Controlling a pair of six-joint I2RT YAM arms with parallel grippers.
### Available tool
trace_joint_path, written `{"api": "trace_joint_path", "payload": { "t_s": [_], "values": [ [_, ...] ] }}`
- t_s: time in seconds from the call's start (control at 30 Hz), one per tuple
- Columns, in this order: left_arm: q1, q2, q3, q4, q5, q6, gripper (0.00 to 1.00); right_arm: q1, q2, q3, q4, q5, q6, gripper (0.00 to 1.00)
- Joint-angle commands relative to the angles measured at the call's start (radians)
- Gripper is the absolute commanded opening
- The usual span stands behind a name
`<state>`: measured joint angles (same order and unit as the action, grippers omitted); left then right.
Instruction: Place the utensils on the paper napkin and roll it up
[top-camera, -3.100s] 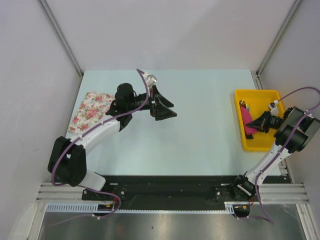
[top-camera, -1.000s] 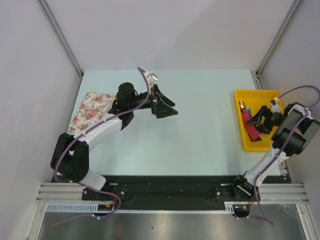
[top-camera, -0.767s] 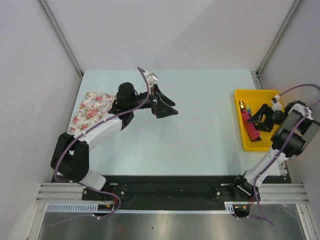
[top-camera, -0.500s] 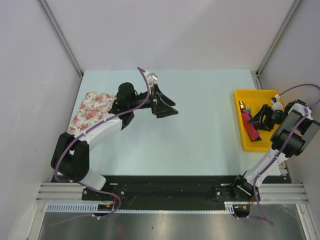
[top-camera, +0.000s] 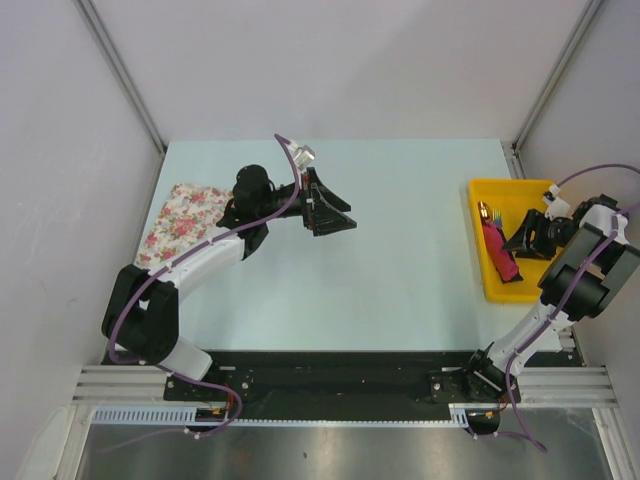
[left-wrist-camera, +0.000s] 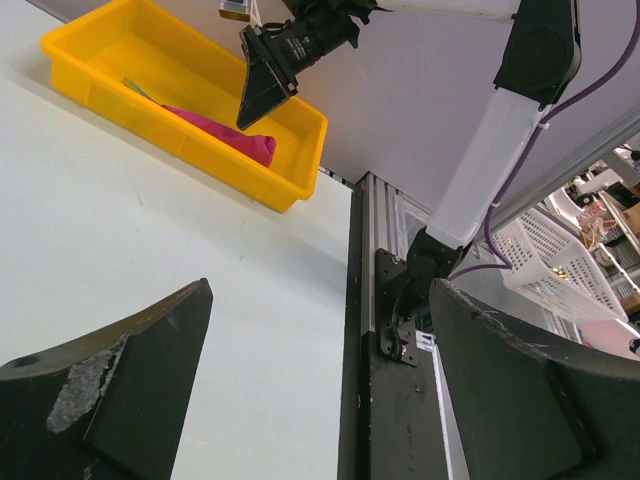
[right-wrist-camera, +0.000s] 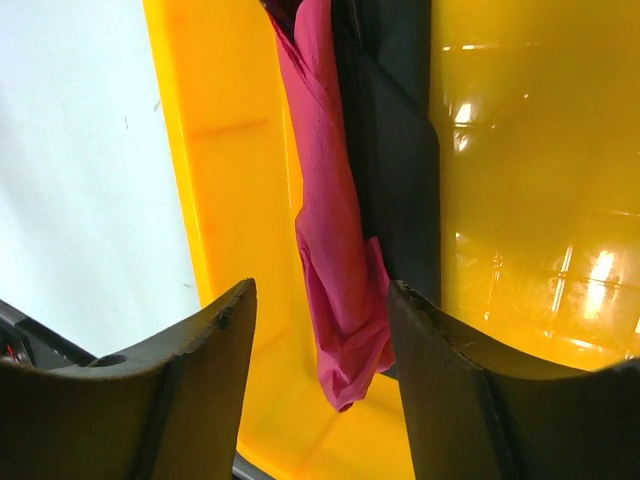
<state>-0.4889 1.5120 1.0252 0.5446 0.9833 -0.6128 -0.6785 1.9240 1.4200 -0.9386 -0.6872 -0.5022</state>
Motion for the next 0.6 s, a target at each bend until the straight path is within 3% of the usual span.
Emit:
{"api": "trace_joint_path", "payload": {
  "t_s": [0.0,0.3,0.43,0.57],
  "values": [
    [-0.004,-0.012,0.019,0.031,0.018,-0.007,0.95,0.003,-0.022,0.007,-0.055,0.006,-0.076,0.6],
    [-0.004,-0.012,0.016,0.028,0.012,-0.007,0.95,0.02,-0.013,-0.032,-0.012,0.097,-0.091,0.46],
    [-0.004,-0.01,0.016,0.031,0.017,-0.007,0.94,0.02,0.007,-0.032,-0.014,0.068,-0.078,0.2],
    [-0.004,-0.009,0.018,0.032,0.018,-0.008,0.94,0.011,0.049,-0.018,-0.034,0.028,-0.044,0.03]
  ]
}}
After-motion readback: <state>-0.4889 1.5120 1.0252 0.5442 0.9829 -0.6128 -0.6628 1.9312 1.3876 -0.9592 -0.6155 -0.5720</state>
